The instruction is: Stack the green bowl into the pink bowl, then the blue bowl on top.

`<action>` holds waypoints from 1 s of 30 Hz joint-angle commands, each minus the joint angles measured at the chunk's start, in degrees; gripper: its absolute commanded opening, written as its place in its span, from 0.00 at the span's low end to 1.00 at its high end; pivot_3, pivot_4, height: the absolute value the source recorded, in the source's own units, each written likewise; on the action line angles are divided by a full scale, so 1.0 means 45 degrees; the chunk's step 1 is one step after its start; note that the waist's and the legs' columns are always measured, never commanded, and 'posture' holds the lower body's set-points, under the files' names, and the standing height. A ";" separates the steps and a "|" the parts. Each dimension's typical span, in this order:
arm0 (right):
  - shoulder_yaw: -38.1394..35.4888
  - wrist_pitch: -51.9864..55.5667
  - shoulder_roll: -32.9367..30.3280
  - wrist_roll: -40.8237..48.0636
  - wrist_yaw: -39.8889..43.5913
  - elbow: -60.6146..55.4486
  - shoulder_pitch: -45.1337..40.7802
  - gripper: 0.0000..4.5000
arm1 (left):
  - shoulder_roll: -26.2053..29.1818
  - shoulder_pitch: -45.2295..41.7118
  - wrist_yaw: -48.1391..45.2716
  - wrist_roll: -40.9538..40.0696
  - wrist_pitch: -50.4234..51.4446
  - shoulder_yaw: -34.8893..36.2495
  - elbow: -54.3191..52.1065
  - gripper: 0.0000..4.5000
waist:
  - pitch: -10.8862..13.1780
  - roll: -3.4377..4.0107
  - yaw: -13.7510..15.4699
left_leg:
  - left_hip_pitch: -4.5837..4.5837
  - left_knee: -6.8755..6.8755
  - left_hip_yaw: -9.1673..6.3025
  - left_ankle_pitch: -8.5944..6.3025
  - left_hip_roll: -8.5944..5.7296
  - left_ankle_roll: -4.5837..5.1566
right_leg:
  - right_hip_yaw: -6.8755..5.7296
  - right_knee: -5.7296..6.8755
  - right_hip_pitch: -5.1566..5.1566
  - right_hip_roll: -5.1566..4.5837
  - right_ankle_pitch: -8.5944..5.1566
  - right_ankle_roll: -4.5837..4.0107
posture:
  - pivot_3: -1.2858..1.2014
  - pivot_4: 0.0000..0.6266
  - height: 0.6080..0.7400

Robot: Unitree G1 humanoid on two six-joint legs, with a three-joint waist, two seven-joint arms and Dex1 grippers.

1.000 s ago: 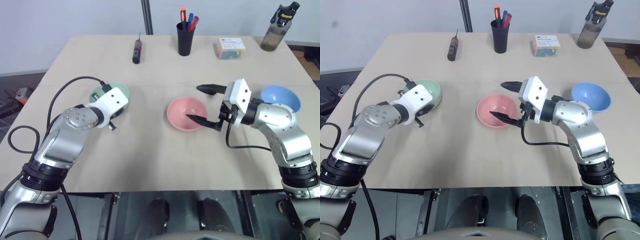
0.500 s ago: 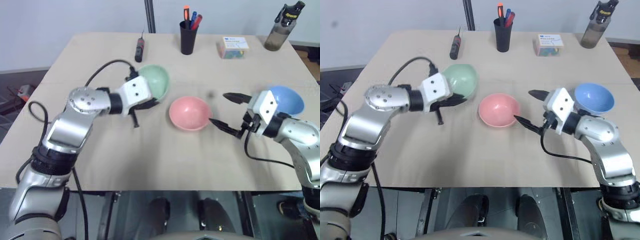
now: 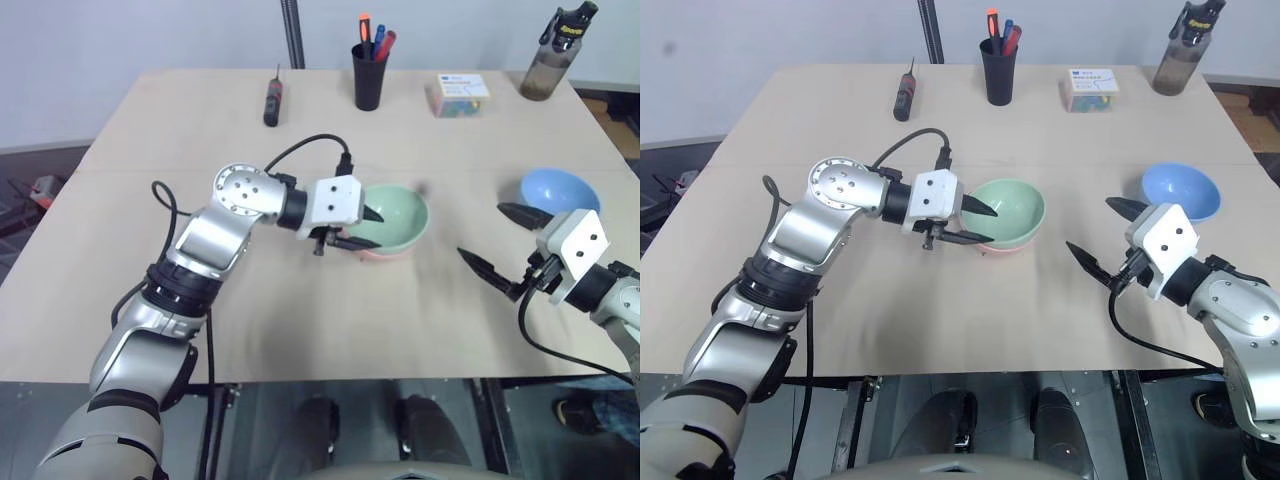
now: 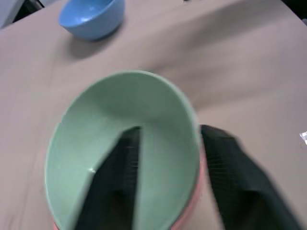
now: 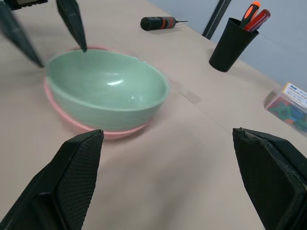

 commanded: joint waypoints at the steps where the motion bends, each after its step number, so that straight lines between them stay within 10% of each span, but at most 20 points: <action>1: -0.0671 -0.0088 -0.0238 0.0093 -0.0129 -0.0418 0.0252 1.00 | 0.0088 -0.0306 0.0299 -0.0277 0.0313 0.0940 -0.0193 0.92 | 0.0000 0.0000 0.0019 | -0.0004 0.0004 -0.0007 0.0000 0.0000 0.0000 | -0.0006 0.0001 0.0000 0.0000 0.0000 0.0000 | 0.52 0.24 1.00; 16: -0.3509 -0.0221 -0.1975 0.1469 0.1862 0.1782 0.1257 1.00 | 0.1439 0.3652 0.1171 -0.3917 0.2625 0.6063 -0.2709 0.97 | -0.0005 -0.0001 0.0001 | 0.0000 0.0038 -0.0012 0.0000 0.0055 0.0000 | -0.0012 0.0034 0.0007 0.0006 -0.0001 0.0001 | 0.52 0.24 1.00; 27: 0.0846 -0.2473 -0.2642 -0.2429 0.0944 1.0353 -0.4631 1.00 | 0.1024 0.4763 0.1234 -0.6720 0.3750 0.6944 -0.3541 0.97 | 0.0003 0.0000 -0.0031 | 0.0192 0.0075 0.0029 -0.0037 0.0062 0.0057 | 0.0026 0.0072 0.0175 0.0008 -0.0006 -0.0004 | 0.52 0.24 1.00; 30: 0.1805 -0.3007 -0.2238 -0.2994 0.1030 1.2421 -0.6103 0.85 | 0.0830 0.4825 0.1703 -0.6842 0.3917 0.6853 -0.3892 1.00 | 0.0004 0.0000 -0.0039 | 0.0186 0.0075 0.0038 -0.0016 0.0060 0.0020 | 0.0033 0.0065 0.0170 0.0005 -0.0005 -0.0003 | 0.52 0.24 1.00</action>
